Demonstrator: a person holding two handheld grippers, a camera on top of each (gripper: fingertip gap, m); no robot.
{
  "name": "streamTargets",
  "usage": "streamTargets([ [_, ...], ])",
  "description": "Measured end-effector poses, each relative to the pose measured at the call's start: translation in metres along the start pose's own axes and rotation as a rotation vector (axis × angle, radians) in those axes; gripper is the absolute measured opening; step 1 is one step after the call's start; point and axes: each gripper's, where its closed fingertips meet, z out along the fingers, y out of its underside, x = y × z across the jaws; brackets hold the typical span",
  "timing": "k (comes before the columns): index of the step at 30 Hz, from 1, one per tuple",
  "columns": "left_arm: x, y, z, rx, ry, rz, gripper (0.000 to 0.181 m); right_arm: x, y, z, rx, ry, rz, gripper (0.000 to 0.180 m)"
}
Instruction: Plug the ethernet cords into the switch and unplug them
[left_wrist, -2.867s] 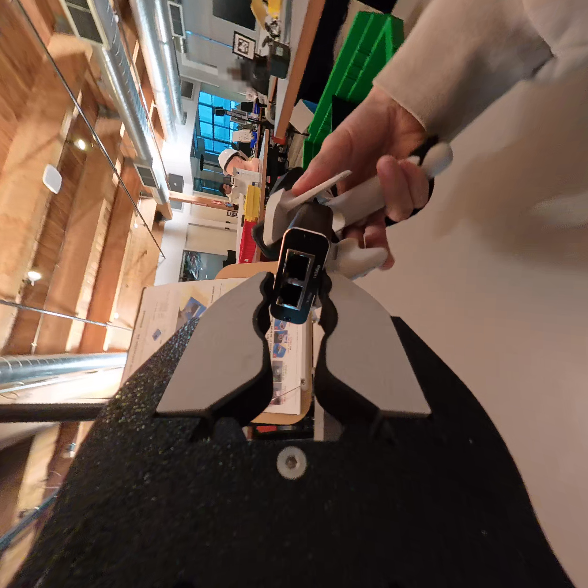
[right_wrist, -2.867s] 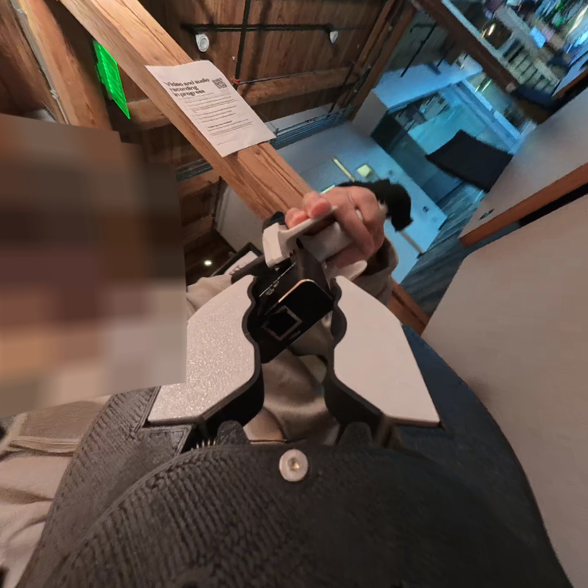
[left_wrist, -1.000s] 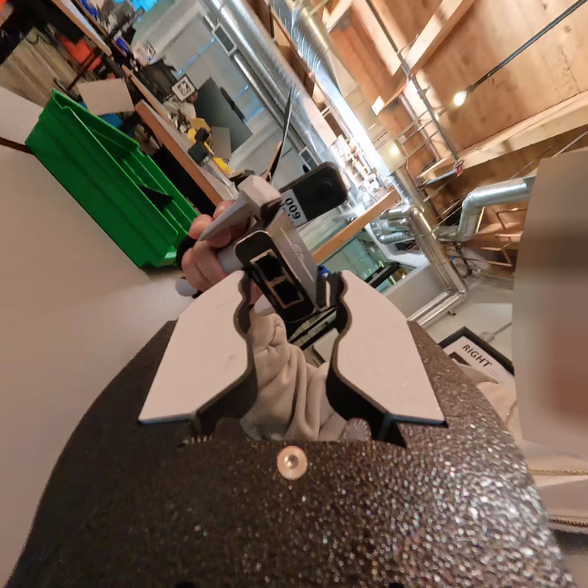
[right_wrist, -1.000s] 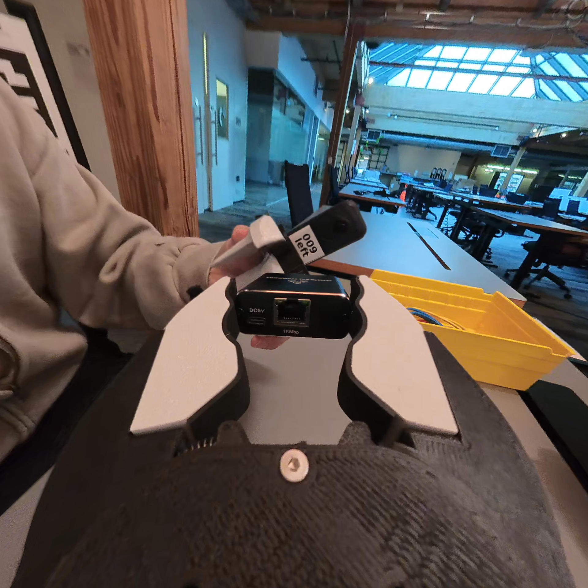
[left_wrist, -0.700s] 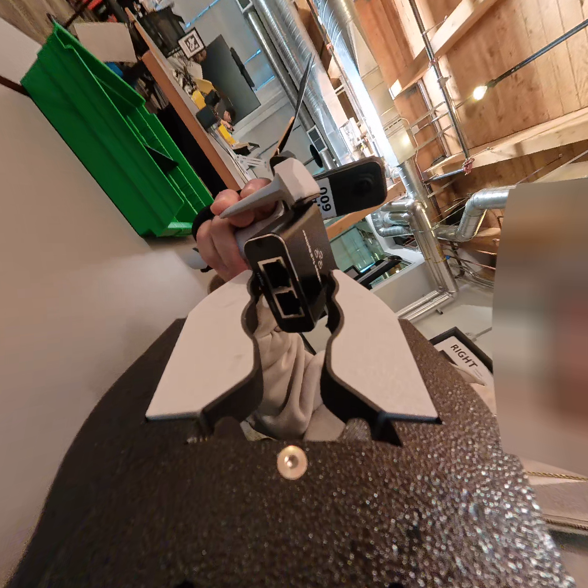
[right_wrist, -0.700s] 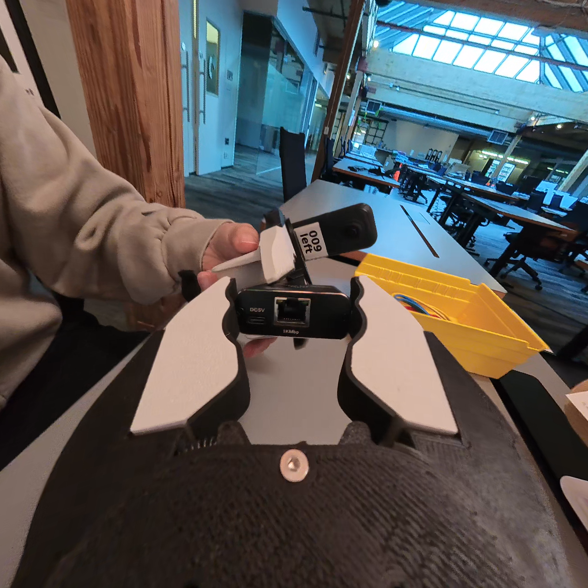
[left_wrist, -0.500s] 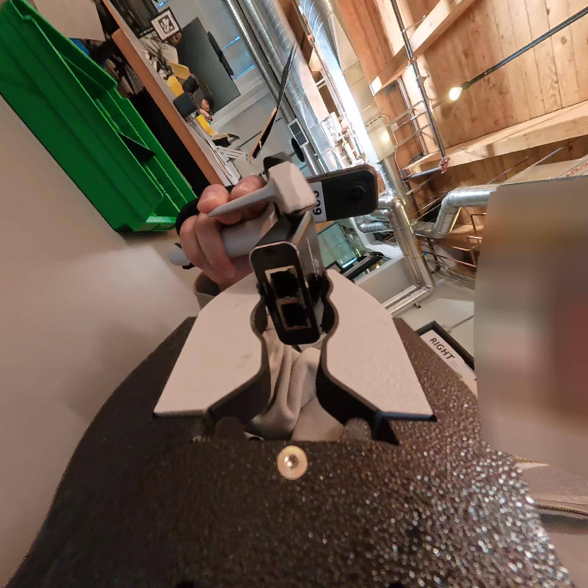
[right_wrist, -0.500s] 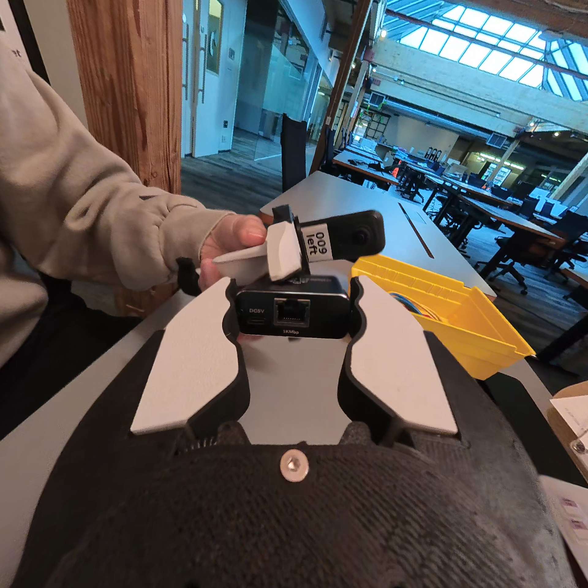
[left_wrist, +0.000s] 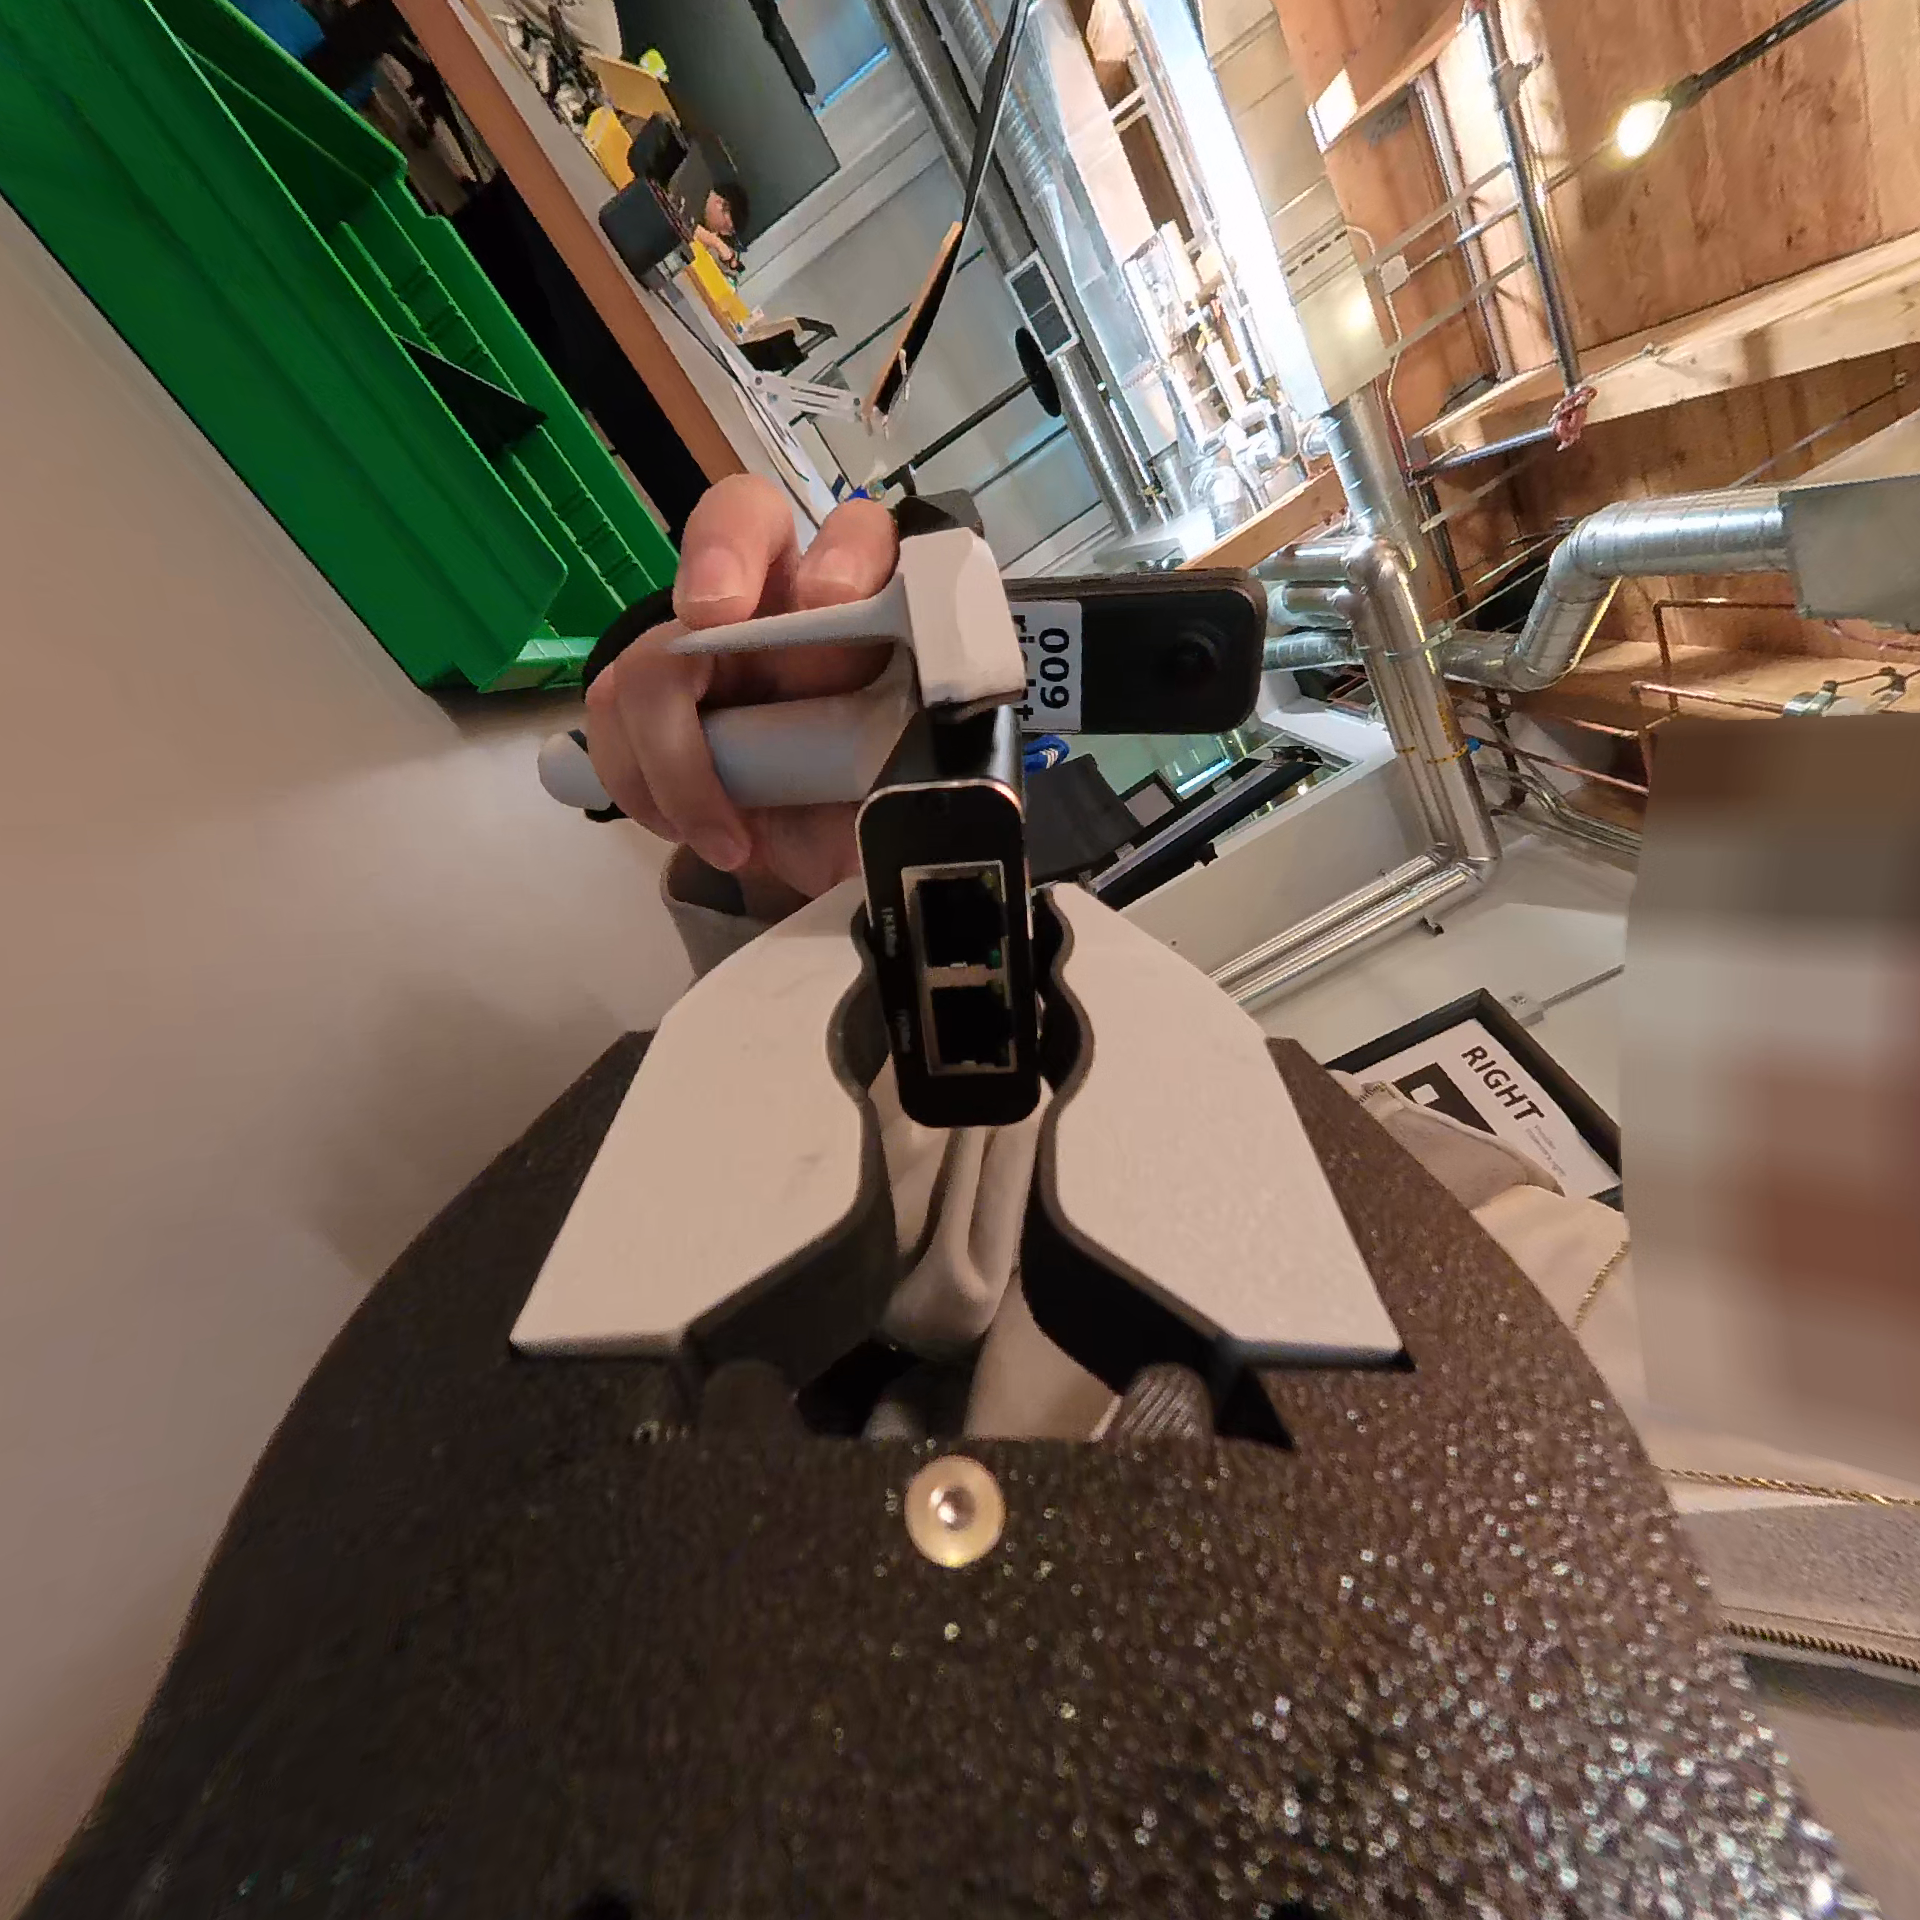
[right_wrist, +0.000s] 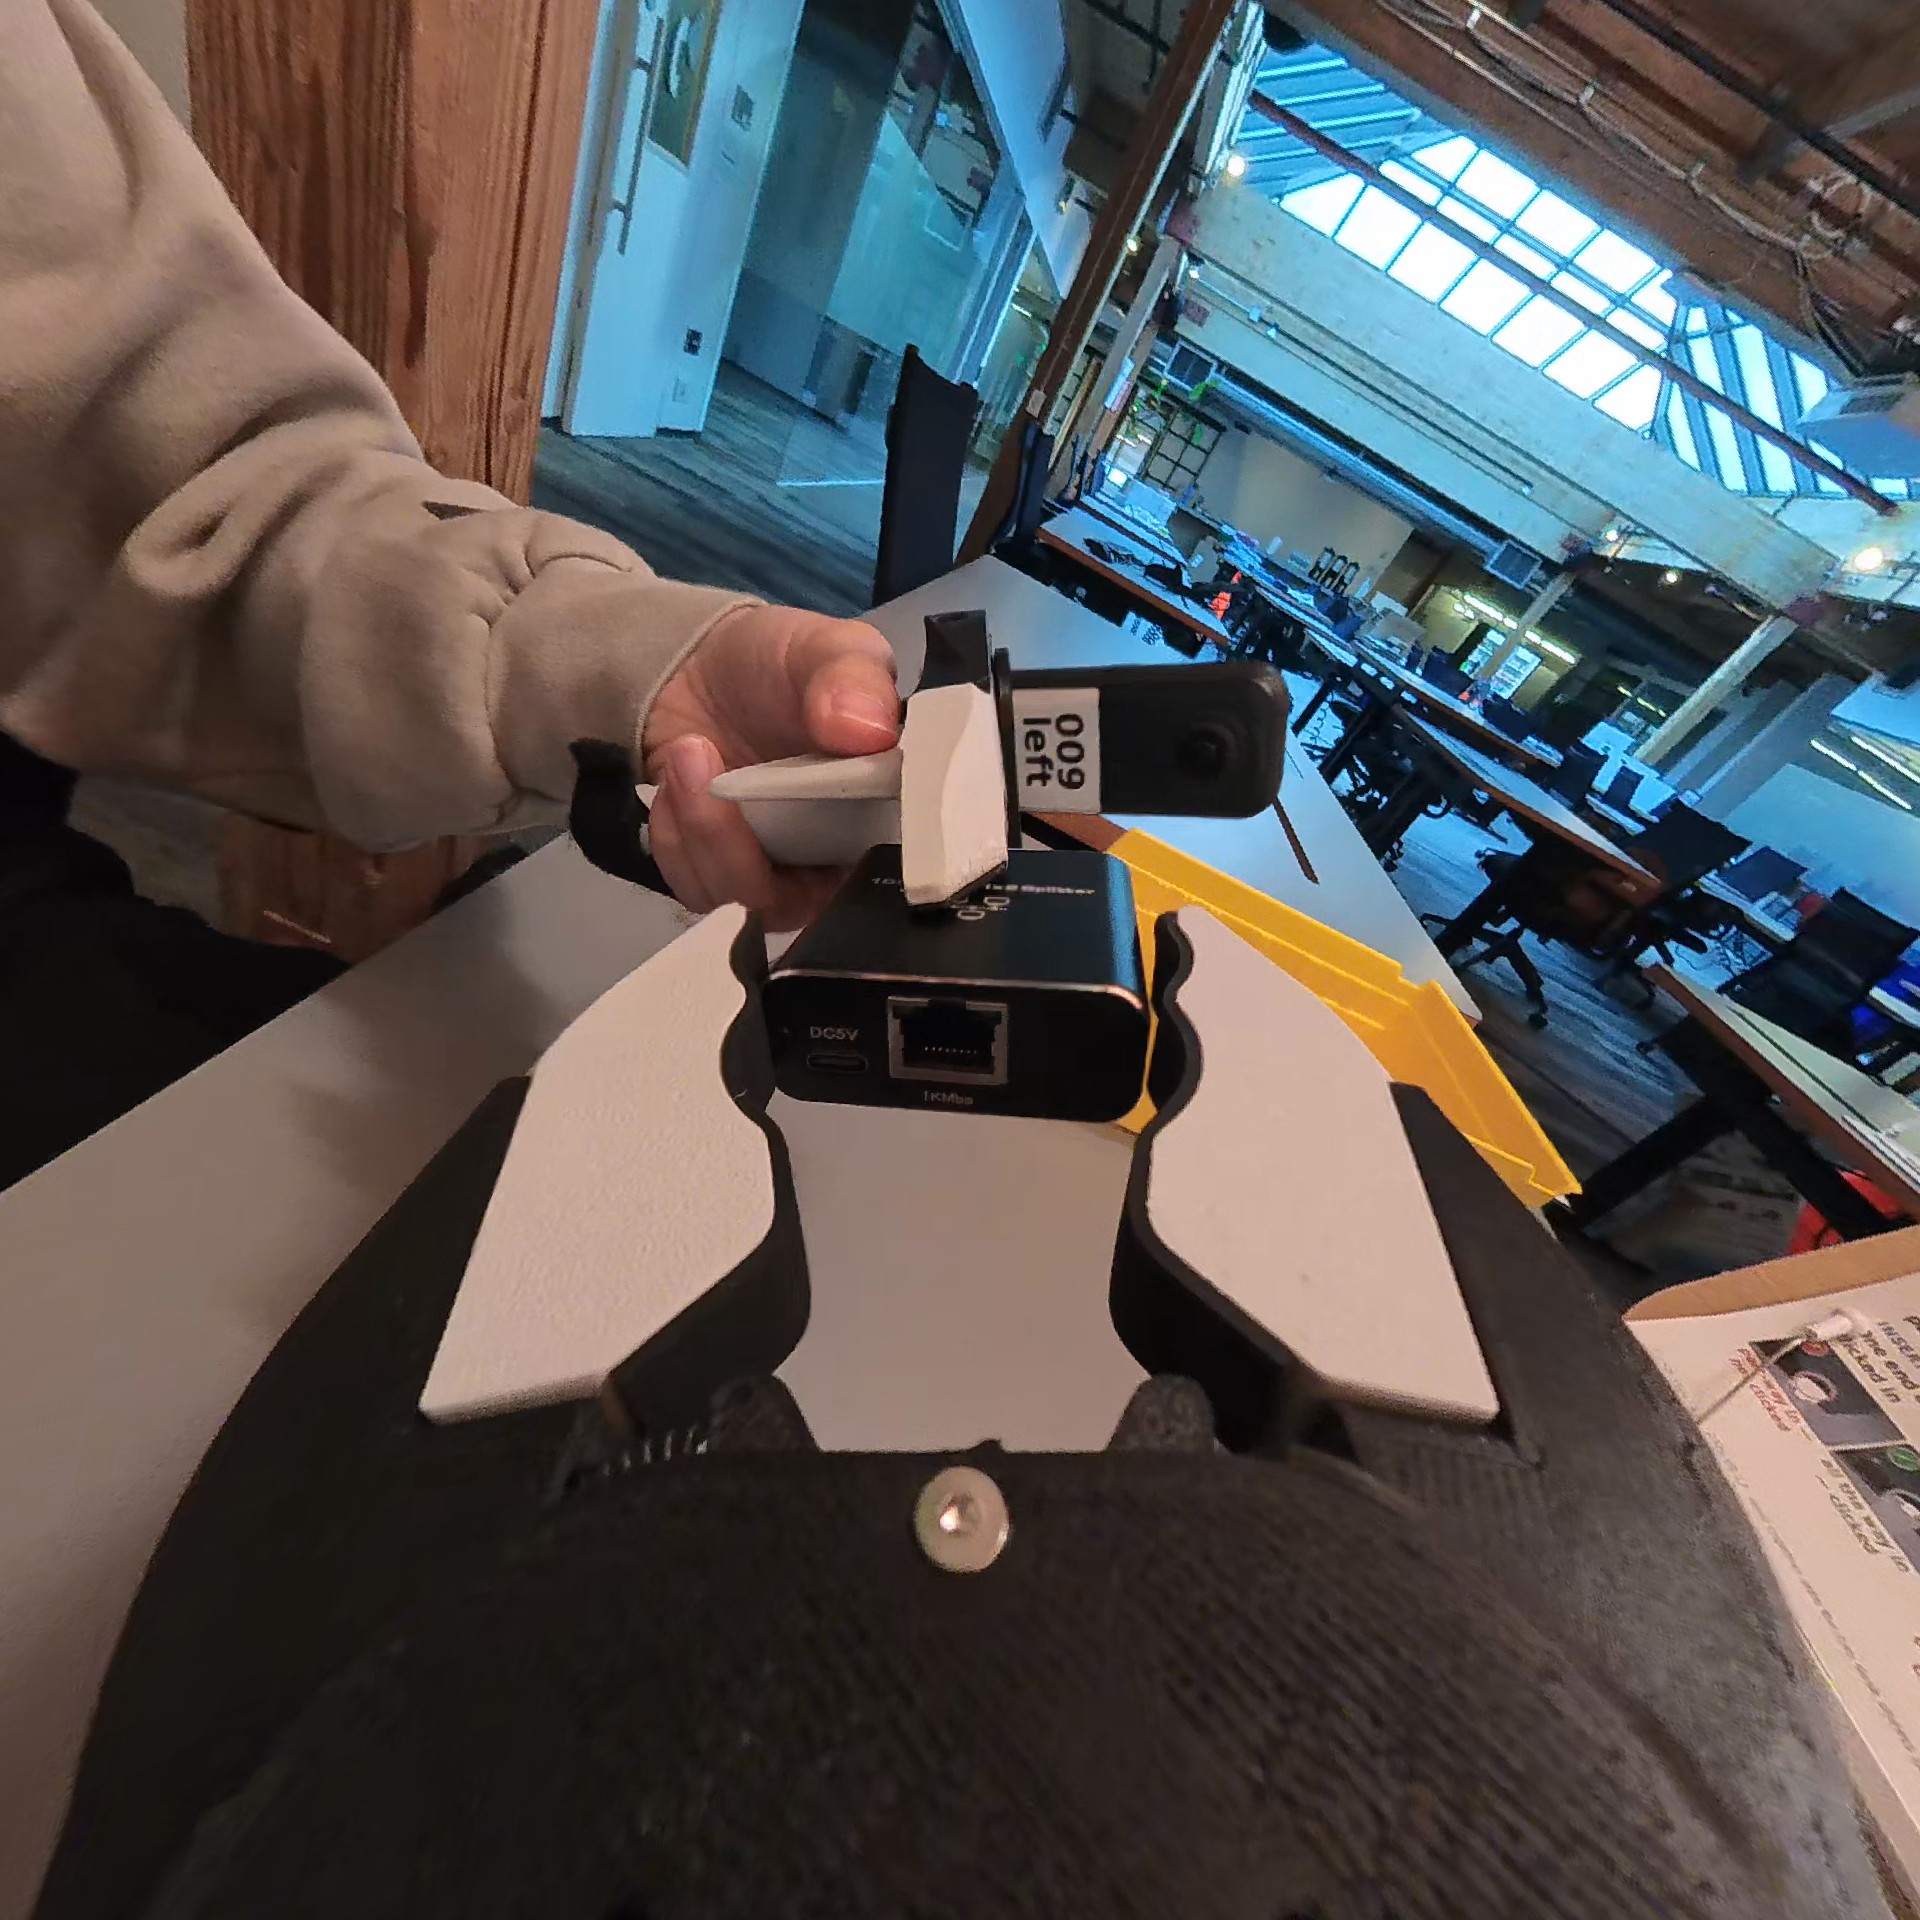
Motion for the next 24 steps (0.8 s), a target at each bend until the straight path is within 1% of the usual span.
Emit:
streamTargets([
  [4, -0.006, -0.001, 0.0, 0.008, -0.048, 0.007, 0.024, 0.001, 0.003, 0.004, -0.012, 0.014, 0.002, 0.077],
  [14, -0.012, -0.005, -0.001, 0.061, -0.089, -0.008, 0.024, 0.006, 0.013, 0.011, -0.071, 0.038, 0.002, 0.075],
  [24, -0.012, -0.007, -0.004, 0.072, -0.086, -0.019, 0.024, 0.007, 0.013, 0.014, -0.058, 0.06, 0.017, 0.075],
])
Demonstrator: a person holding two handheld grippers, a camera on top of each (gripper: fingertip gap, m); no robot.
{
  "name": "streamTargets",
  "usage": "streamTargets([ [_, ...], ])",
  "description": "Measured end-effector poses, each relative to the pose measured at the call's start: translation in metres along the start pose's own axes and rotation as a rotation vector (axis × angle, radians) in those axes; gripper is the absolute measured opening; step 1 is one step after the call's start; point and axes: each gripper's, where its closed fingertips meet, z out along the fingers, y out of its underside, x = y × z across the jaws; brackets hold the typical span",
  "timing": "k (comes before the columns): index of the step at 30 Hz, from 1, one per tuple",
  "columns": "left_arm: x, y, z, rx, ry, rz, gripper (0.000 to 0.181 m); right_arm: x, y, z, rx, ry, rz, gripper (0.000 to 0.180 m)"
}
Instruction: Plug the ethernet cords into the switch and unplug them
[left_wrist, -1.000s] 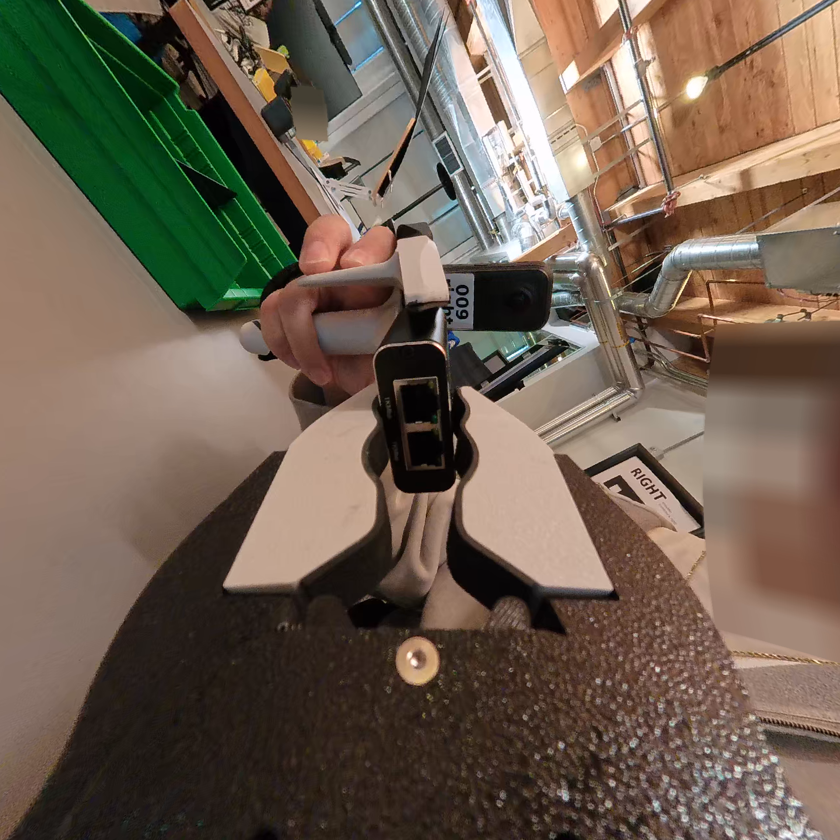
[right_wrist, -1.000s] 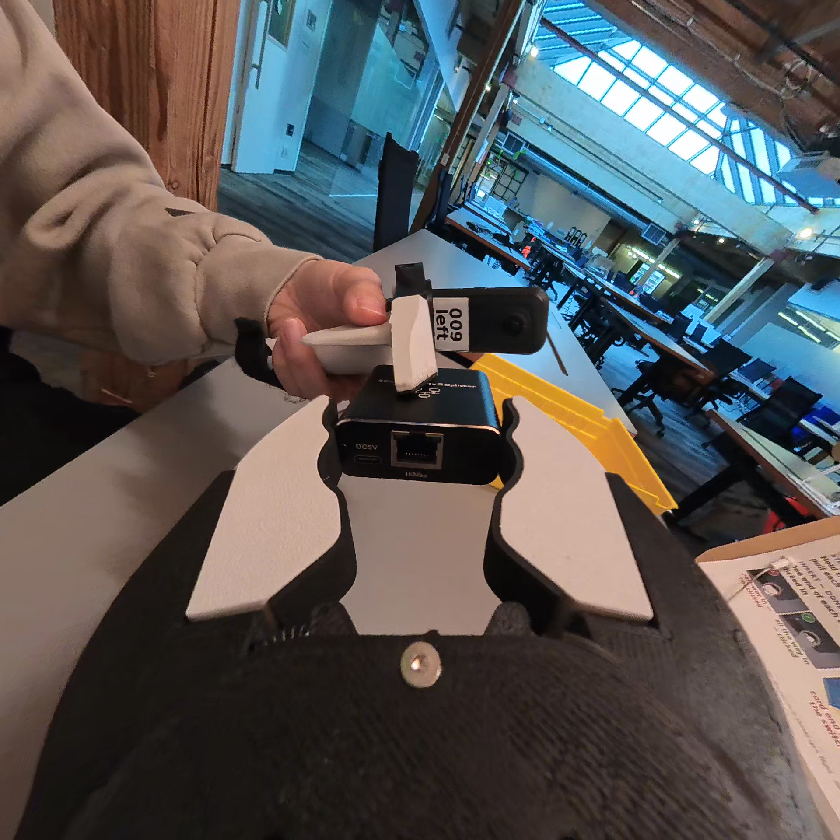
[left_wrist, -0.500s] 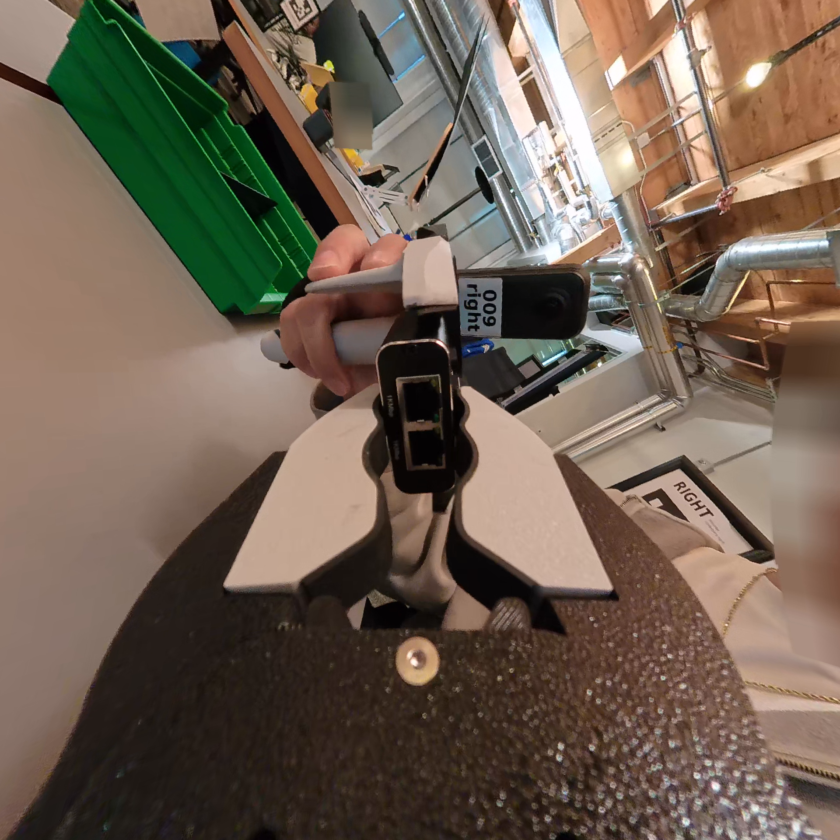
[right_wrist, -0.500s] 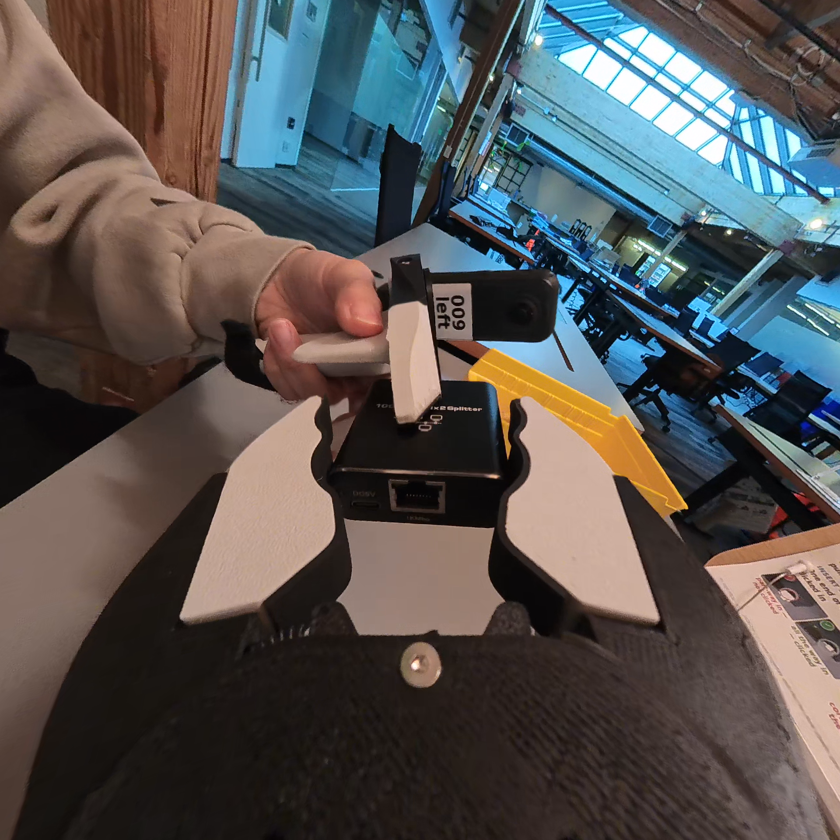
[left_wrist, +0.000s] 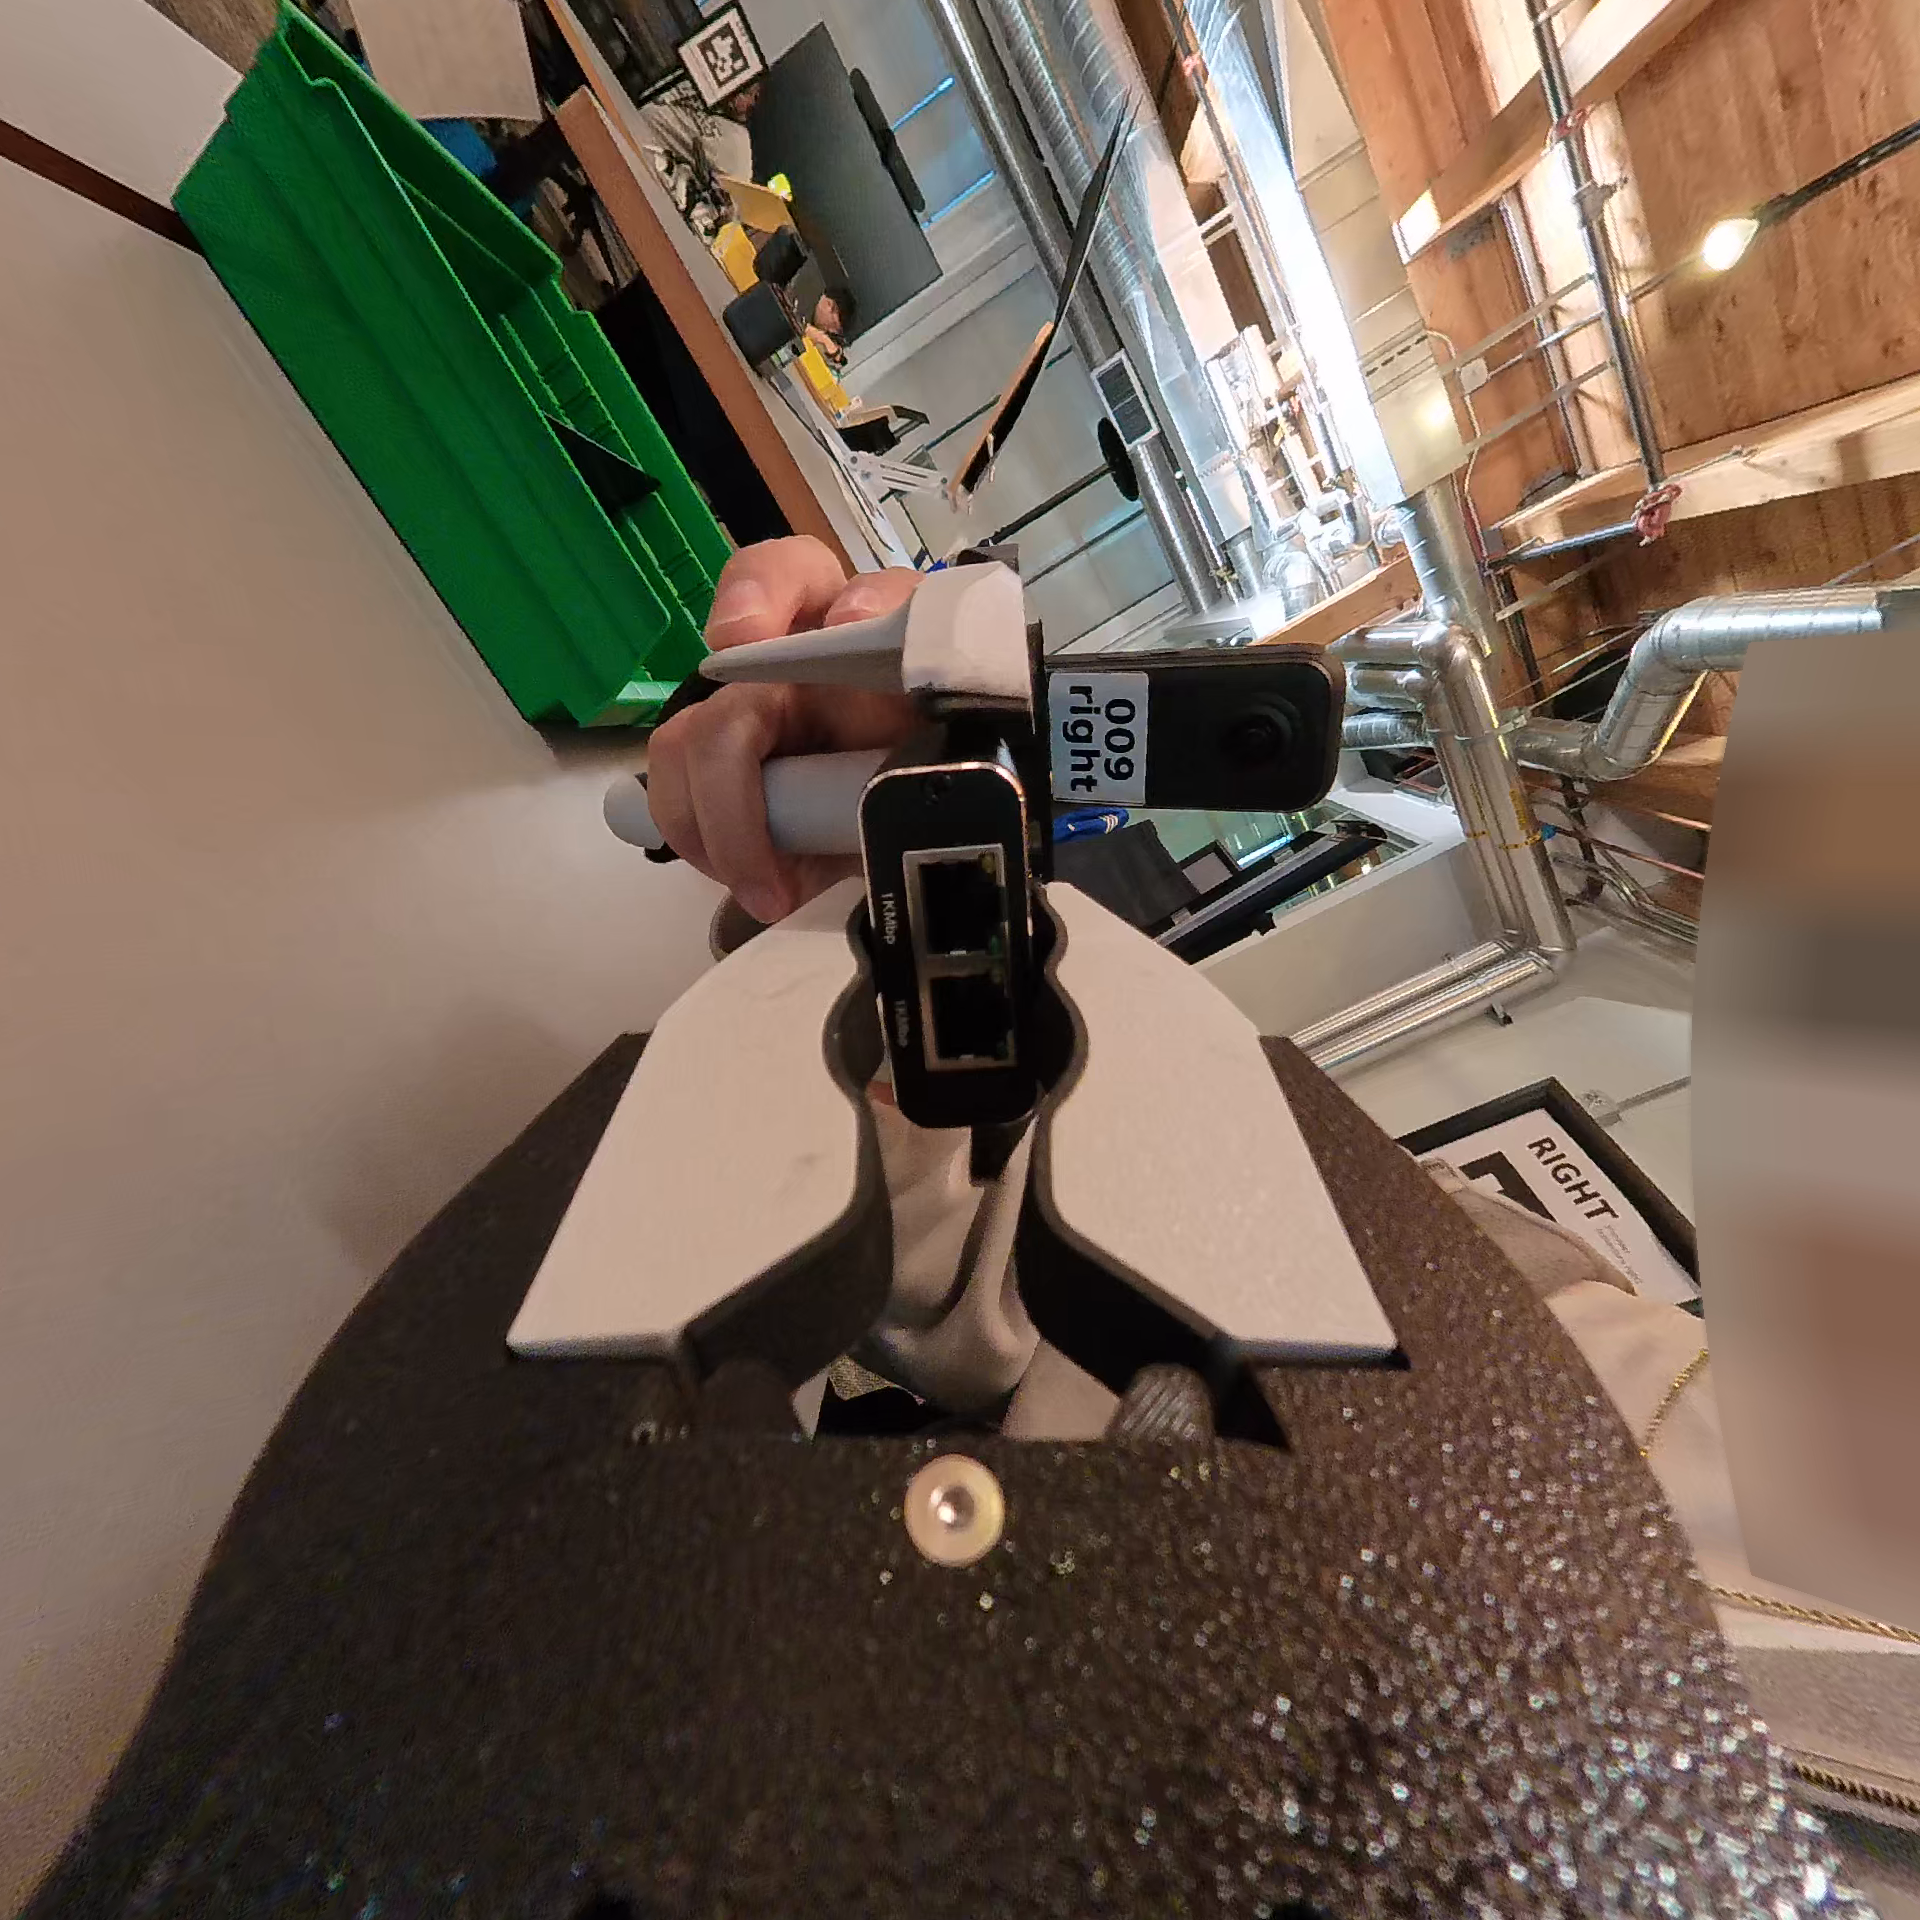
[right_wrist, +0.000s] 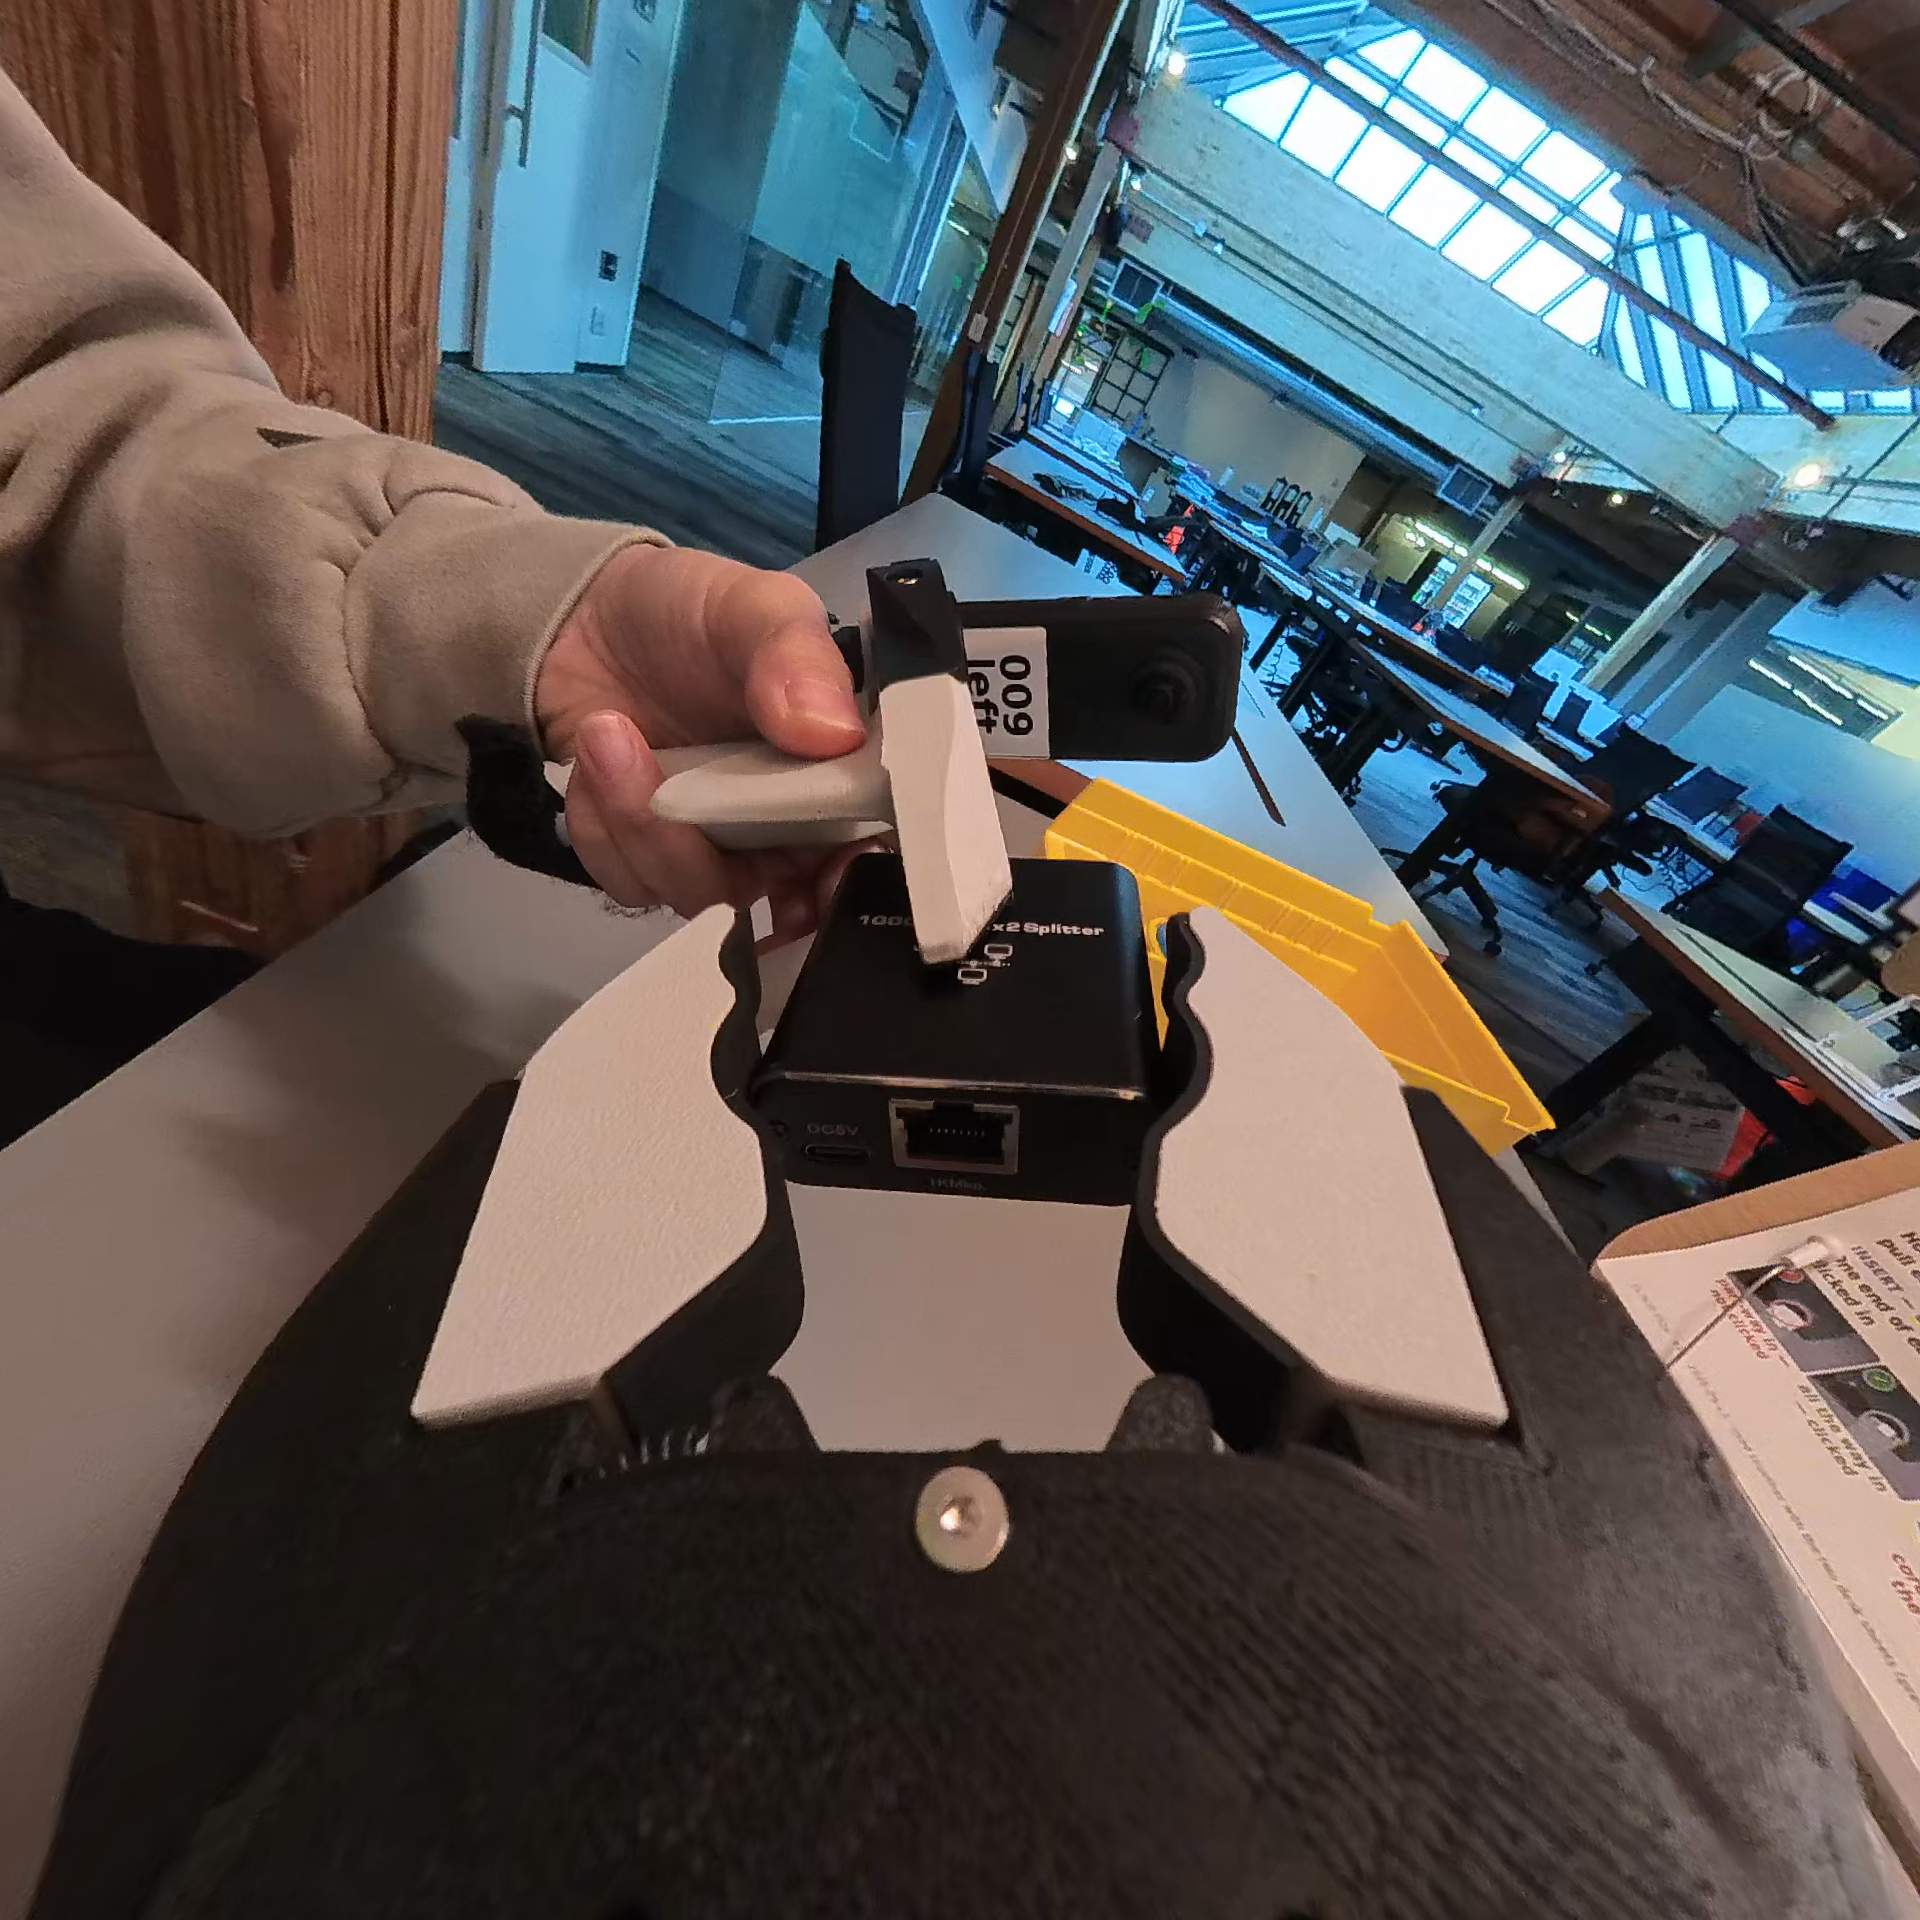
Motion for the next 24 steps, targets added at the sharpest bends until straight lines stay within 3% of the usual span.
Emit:
streamTargets([
  [11, 0.004, -0.004, -0.005, 0.01, 0.007, 0.009, 0.024, 0.002, -0.005, 0.006, 0.004, 0.008, 0.045, 0.076],
  [16, 0.011, -0.007, -0.006, 0.042, -0.026, 0.109, 0.028, 0.005, -0.013, 0.006, 0.033, 0.005, 0.103, 0.076],
  [21, -0.001, -0.02, -0.022, 0.093, -0.201, 0.246, 0.059, 0.023, -0.012, -0.009, 0.077, 0.076, 0.152, 0.076],
  [24, 0.002, -0.033, -0.049, 0.15, -0.282, 0.33, 0.066, 0.034, -0.003, -0.024, 0.051, 0.119, 0.166, 0.076],
])
